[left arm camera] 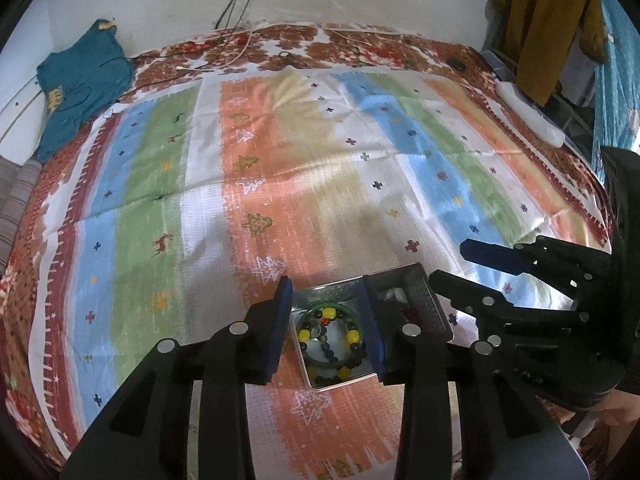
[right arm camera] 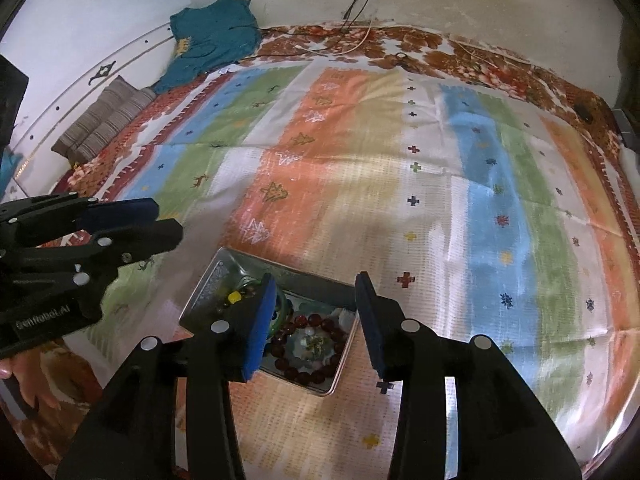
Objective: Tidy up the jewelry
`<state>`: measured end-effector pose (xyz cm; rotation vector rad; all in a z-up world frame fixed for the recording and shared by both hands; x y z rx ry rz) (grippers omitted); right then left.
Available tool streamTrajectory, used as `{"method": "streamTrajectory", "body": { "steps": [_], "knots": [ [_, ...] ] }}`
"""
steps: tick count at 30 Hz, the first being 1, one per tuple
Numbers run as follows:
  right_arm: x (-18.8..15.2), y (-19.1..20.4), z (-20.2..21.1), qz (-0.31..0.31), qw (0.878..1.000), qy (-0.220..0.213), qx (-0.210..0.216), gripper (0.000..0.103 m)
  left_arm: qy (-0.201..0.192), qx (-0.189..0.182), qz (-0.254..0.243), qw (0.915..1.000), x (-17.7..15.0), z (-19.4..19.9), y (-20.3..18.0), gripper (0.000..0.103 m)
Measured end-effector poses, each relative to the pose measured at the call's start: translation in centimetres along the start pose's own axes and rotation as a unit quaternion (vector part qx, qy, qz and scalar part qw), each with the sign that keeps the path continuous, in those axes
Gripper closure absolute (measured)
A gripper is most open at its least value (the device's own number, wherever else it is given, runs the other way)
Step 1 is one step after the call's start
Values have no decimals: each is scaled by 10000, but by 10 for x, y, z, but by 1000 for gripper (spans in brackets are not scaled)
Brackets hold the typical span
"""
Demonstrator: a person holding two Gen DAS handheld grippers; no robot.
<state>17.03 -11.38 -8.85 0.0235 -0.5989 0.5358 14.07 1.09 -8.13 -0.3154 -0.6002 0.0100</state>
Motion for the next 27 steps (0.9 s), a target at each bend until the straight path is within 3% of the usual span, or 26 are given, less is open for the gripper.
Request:
{"method": "streamTrajectory", "body": {
  "steps": [2, 9, 15, 27],
  "knots": [
    [-3, -1, 2, -4, 10000, -2, -30, 59, -29, -6, 34, 10000, 0, 2, 1, 61],
    [-11, -4, 15, -11, 9999, -128, -96, 48, -71, -43, 53, 10000, -7, 9, 1, 57],
    [-22, -7, 38, -57, 9995, -312, -31, 37, -183, -92, -5, 9998, -17, 21, -4, 45],
    [-39, -9, 58, -169, 9988, -448, 85, 25, -471, -132, -68, 9988, -41, 42, -11, 27]
  ]
}}
Point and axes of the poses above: each gripper's, at about its wrist camera, not at the fingertips, and z roughly against the way its jaws point, y to its left, x to its top, the point moved 5 cm from there along -z, roughly the way its jaws point, and after that the axes turned 13 degrees about -x, right-handed, at the moved point
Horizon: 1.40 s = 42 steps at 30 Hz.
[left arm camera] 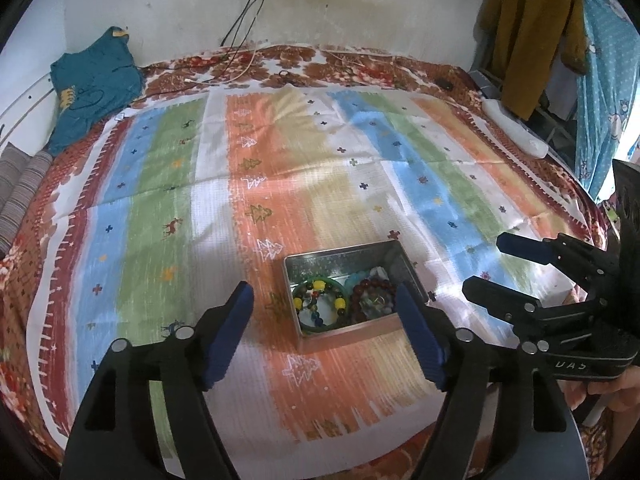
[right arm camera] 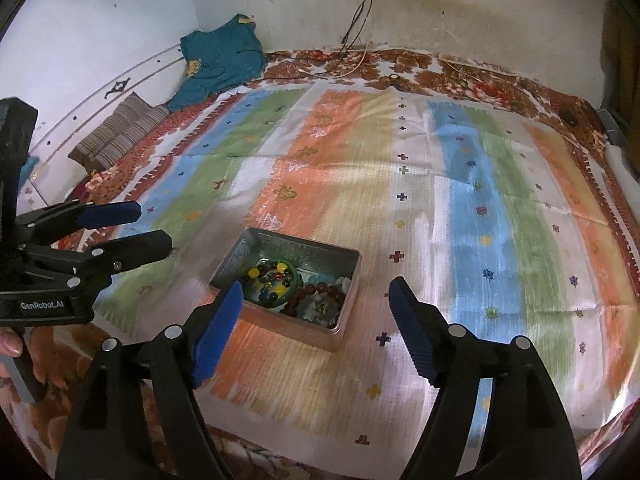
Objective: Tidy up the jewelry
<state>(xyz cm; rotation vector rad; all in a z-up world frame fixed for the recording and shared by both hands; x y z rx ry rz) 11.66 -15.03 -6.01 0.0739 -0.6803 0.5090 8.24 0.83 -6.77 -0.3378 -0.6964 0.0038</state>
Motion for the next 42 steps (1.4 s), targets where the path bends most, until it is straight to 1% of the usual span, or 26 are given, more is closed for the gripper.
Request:
{"method": "streamTrajectory", "body": {
  "steps": [2, 6, 8, 11, 15, 21, 26, 29, 35, 42],
  "knots": [
    [-3, 0, 4, -58, 9999, -30, 79, 23, -99, 26, -48, 9999, -2, 5, -3, 23],
    [-7, -1, 13, -78, 9998, -174, 4, 17, -238, 42, -79, 9997, -9, 13, -8, 18],
    [-9, -2, 19, -102, 9996, -256, -10, 13, -303, 75, -89, 9995, -12, 17, -9, 11],
    [-12, 0, 24, -39, 9995, -317, -58, 10, -410, 94, -107, 9991, -16, 22, -11, 6],
    [-15, 4, 28, 81, 9993, -355, -84, 8, -333, 113, -203, 9992, -21, 19, -13, 6],
    [-16, 1, 33, 25, 9991, -430, -21, 7, -535, 114, -281, 9981, -24, 26, -15, 6],
    [-17, 4, 36, 126, 9986, -505, -45, 7, -684, 187, -271, 9971, -24, 31, -14, 6],
    [-17, 6, 36, 165, 9985, -513, -67, 7, -667, 170, -313, 9971, -24, 30, -15, 6],
    [-18, 6, 42, 112, 9979, -635, 15, 6, -695, 288, -500, 9959, -24, 32, -21, 6],
    [-19, 7, 43, 144, 9976, -676, -19, 6, -741, 353, -446, 9956, -24, 34, -20, 6]
  ]
}}
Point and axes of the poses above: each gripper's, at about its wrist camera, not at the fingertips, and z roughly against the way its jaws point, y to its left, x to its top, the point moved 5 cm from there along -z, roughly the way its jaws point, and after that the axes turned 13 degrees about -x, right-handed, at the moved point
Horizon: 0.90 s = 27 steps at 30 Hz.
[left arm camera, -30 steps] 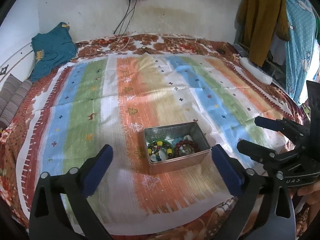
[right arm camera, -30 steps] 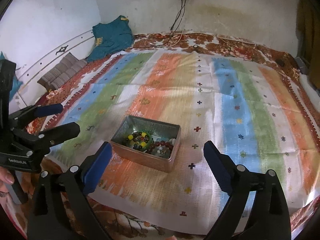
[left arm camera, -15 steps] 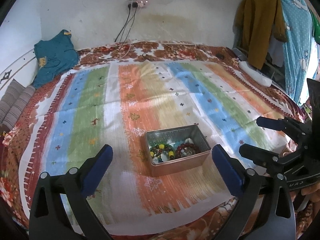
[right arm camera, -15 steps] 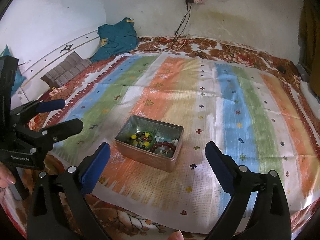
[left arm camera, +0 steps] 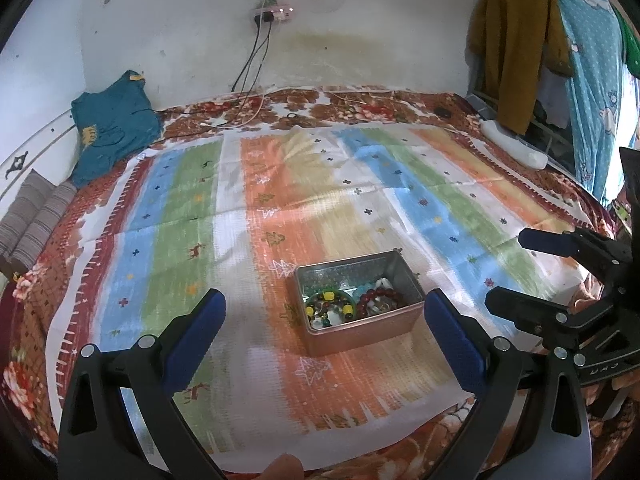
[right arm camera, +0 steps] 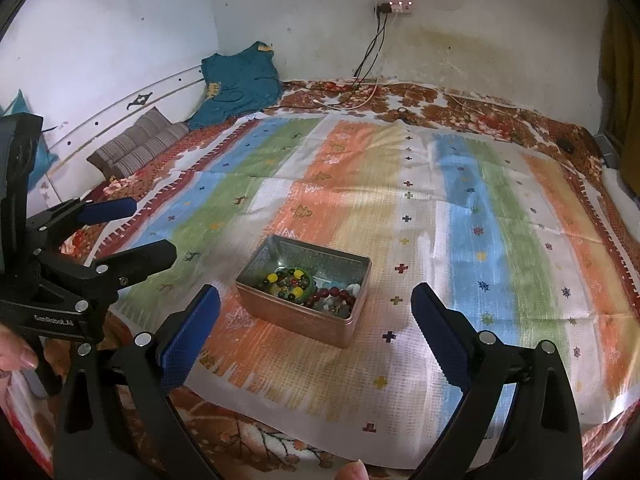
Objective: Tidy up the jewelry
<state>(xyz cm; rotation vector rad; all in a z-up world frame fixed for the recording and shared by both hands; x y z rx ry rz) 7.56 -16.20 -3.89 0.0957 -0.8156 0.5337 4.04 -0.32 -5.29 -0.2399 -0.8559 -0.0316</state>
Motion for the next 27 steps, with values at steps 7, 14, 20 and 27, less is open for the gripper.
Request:
{"method": "streamTrajectory", "body": {
  "steps": [7, 14, 20, 27],
  "knots": [
    [0, 3, 1, 76, 10000, -49, 2, 6, -71, 25, 48, 10000, 1, 2, 1, 6],
    [2, 0, 2, -88, 9999, -96, 7, 6, -65, 38, 48, 10000, 2, 2, 1, 6],
    [2, -2, 3, -95, 9999, -97, 10, 6, -79, 31, 46, 10000, 2, 2, 0, 6],
    [2, -10, 4, -235, 9996, -128, -15, 6, -80, 28, -5, 10000, 3, 1, -2, 6]
  ]
}}
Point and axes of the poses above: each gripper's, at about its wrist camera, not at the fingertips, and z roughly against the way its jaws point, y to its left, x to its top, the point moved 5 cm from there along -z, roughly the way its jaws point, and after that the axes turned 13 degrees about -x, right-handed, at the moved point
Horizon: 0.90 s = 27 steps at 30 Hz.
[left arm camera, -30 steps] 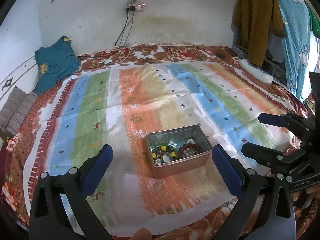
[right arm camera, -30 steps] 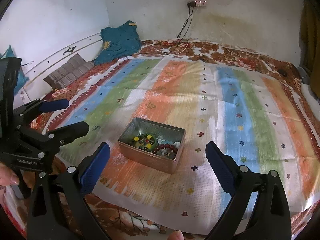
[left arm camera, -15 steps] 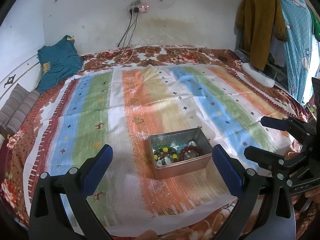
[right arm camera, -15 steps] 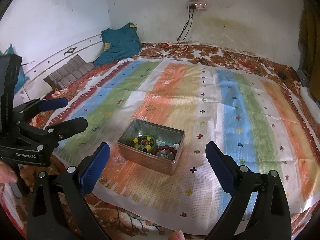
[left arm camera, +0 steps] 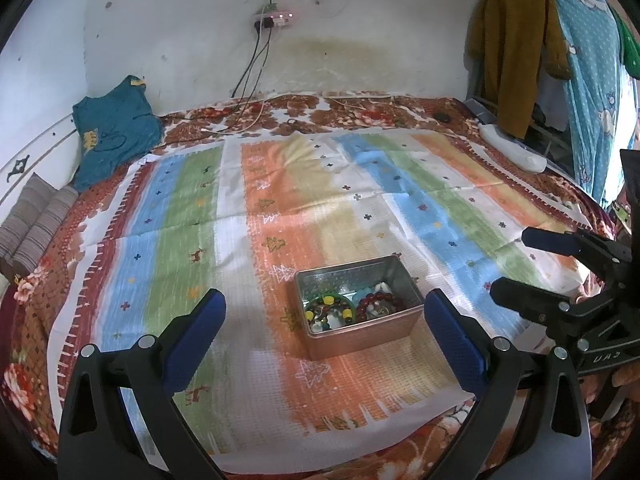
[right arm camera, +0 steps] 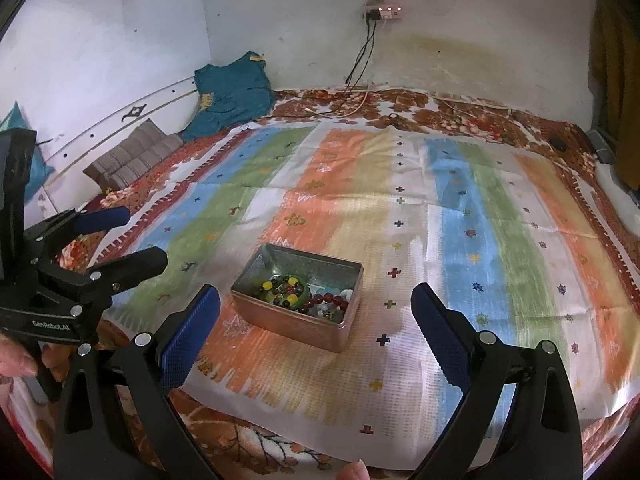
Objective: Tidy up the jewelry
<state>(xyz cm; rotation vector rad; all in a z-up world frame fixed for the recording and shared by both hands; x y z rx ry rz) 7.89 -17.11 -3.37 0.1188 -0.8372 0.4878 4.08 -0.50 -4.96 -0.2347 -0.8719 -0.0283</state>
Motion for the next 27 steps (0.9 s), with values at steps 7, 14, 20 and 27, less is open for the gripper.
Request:
{"method": "streamTrajectory", "body": {
  "steps": [7, 14, 20, 27],
  "knots": [
    [0, -7, 4, -86, 9999, -96, -6, 6, 2, -53, -168, 9998, 0, 2, -4, 6],
    [0, -6, 8, -47, 9998, -171, -26, 6, -20, -63, -195, 9998, 0, 3, -5, 6],
    [0, -3, 9, 17, 9998, -173, -39, 6, -12, -144, -239, 9996, 1, 3, -7, 6],
    [0, -2, 11, 49, 9998, -203, -37, 6, -29, -153, -214, 9996, 2, 2, -4, 6]
  ]
}}
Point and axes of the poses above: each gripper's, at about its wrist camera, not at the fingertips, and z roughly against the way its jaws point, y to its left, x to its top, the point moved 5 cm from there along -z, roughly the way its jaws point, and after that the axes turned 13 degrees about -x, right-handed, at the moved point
